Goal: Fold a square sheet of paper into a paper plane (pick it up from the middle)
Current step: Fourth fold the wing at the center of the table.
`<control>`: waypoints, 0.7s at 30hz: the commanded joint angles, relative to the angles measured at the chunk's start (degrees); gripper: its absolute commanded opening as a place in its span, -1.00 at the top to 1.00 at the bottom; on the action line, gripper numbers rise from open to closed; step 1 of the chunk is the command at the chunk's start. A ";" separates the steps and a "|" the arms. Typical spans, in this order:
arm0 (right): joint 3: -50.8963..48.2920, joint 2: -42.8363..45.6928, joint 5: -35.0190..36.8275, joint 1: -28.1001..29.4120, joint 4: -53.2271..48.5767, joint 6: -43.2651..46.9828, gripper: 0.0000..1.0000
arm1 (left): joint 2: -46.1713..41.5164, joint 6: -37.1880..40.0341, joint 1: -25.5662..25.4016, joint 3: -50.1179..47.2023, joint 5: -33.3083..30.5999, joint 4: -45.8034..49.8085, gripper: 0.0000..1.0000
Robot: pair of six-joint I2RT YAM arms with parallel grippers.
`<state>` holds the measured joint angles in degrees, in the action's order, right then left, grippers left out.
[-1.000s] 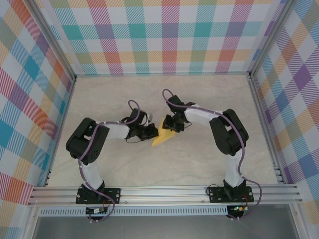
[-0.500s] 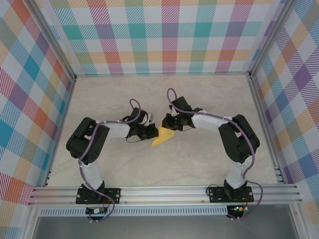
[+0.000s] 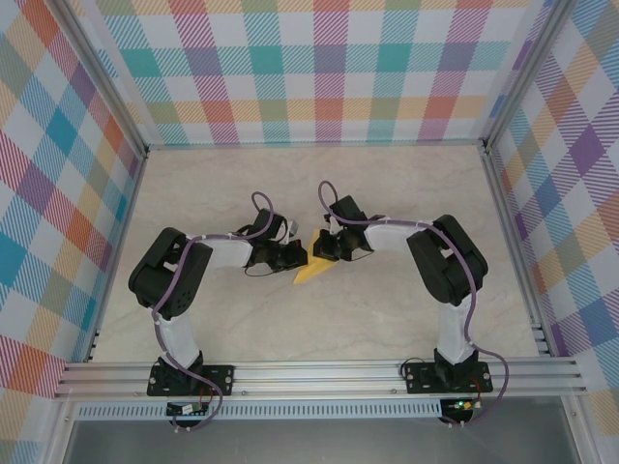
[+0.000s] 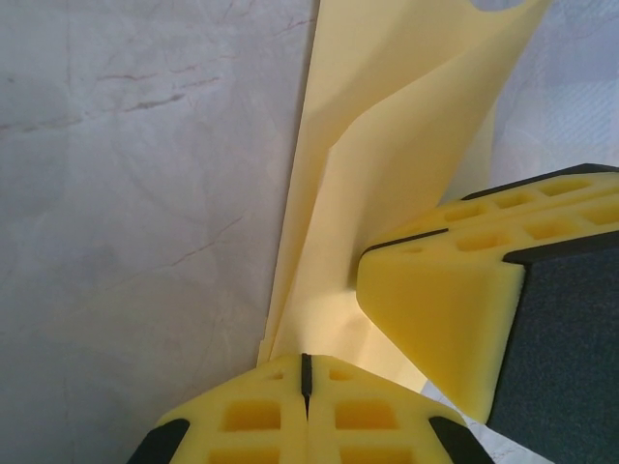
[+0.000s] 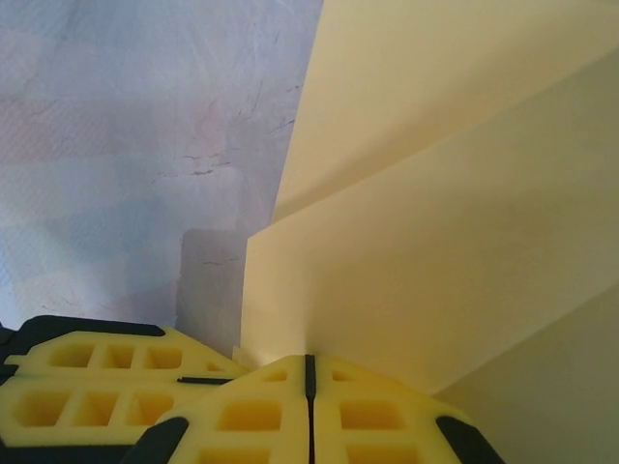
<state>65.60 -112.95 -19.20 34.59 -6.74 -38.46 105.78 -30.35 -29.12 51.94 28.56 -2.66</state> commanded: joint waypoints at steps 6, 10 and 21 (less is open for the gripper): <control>-1.40 -2.45 -2.06 -3.34 3.12 2.18 0.92 | 4.13 1.82 -1.29 -1.43 -2.93 11.18 0.96; -0.85 -2.69 -2.27 -4.95 2.79 2.54 0.92 | 4.22 2.20 -1.31 -1.70 -2.80 11.51 0.97; 2.88 -5.37 0.01 -8.94 -0.08 2.22 0.91 | 4.50 3.53 -1.37 -1.84 -2.28 12.15 0.99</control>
<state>66.94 -115.55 -25.28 28.53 -6.15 -36.99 106.08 -28.62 -29.15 52.56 28.75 -1.54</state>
